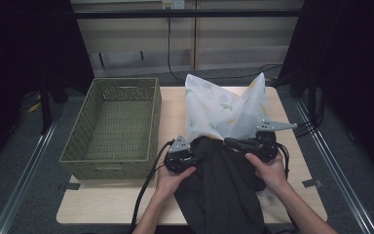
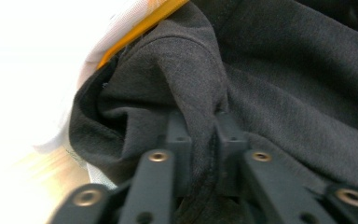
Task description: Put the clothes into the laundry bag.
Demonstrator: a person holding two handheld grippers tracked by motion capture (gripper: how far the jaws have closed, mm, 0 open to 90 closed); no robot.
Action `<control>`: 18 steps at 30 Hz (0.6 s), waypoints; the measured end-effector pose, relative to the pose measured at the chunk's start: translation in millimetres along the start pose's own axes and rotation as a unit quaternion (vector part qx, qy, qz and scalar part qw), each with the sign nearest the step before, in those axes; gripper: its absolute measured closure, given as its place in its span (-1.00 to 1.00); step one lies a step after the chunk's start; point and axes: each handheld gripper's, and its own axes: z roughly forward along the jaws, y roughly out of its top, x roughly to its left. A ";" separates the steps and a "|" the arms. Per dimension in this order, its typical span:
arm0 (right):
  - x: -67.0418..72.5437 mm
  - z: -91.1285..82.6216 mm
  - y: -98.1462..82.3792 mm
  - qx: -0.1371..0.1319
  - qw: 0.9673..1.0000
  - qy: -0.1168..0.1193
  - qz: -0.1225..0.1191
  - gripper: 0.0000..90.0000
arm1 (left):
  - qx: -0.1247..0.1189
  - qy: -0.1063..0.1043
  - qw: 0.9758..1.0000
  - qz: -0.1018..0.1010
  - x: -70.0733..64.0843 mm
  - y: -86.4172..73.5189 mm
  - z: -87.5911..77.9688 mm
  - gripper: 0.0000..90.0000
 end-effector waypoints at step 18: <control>29.8 -5.6 18.9 -0.041 0.997 0.060 -0.011 0.99 | -0.030 -0.032 0.997 0.066 -26.1 43.0 23.1 0.93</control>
